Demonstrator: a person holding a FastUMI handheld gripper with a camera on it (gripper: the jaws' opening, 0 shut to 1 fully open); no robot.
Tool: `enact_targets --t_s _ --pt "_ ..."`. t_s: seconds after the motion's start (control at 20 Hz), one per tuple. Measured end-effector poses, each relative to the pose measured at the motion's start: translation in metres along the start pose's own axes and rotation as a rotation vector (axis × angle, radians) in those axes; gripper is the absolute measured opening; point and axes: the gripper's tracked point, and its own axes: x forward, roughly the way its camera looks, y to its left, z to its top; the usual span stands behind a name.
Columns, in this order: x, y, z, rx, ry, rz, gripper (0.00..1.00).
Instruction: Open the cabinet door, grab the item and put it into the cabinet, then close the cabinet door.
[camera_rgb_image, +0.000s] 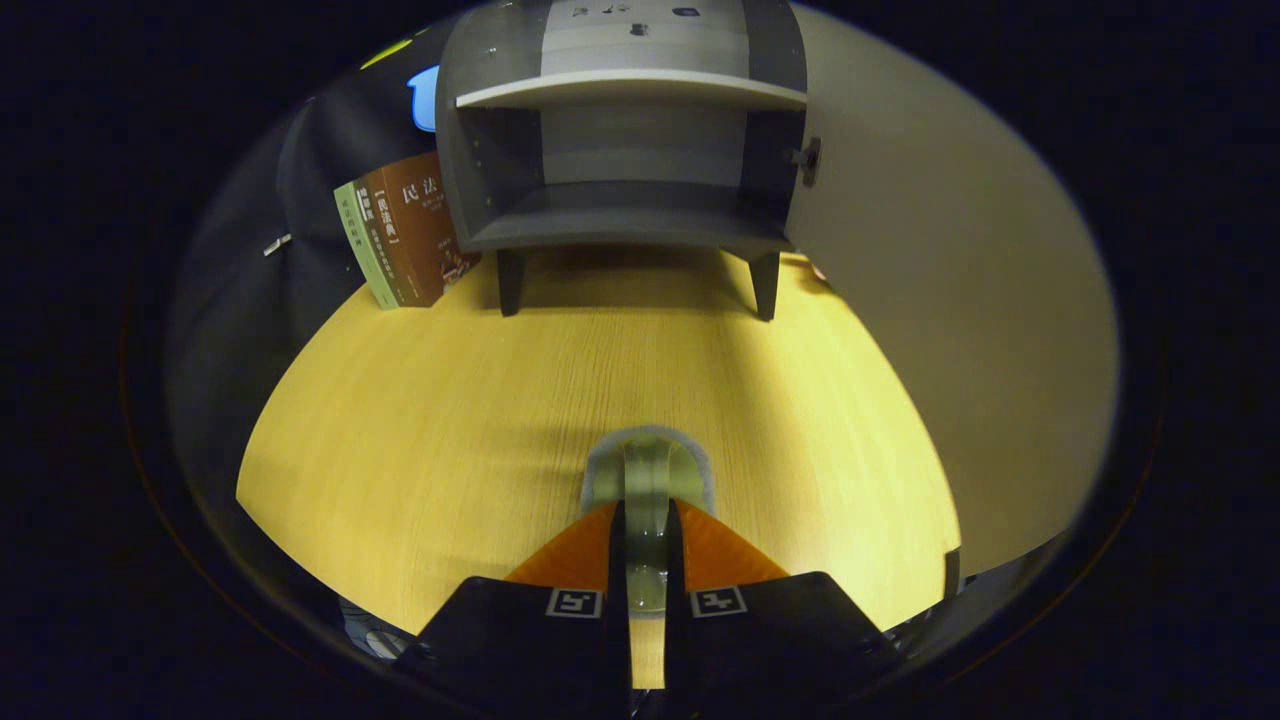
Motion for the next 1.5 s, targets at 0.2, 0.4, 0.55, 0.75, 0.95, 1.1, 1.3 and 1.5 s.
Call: enact_targets --t_s 0.2,0.4,0.55,0.75,0.95,1.1,1.3,1.5 --pt "-0.046 0.002 0.067 -0.003 -0.104 0.013 0.17" --pt "-0.085 0.005 0.136 -0.015 -0.186 0.033 0.17" --pt "-0.105 0.009 0.193 -0.012 -0.239 0.052 0.17" --pt "-0.115 0.011 0.273 -0.005 -0.317 0.067 0.17" --pt "-0.105 0.004 0.355 0.029 -0.390 0.037 0.17" --pt "-0.079 0.000 0.401 0.028 -0.393 0.008 0.17" --pt "-0.022 0.005 0.435 0.076 -0.326 0.014 0.17" --pt "0.029 0.008 0.442 0.096 -0.265 0.003 0.17"
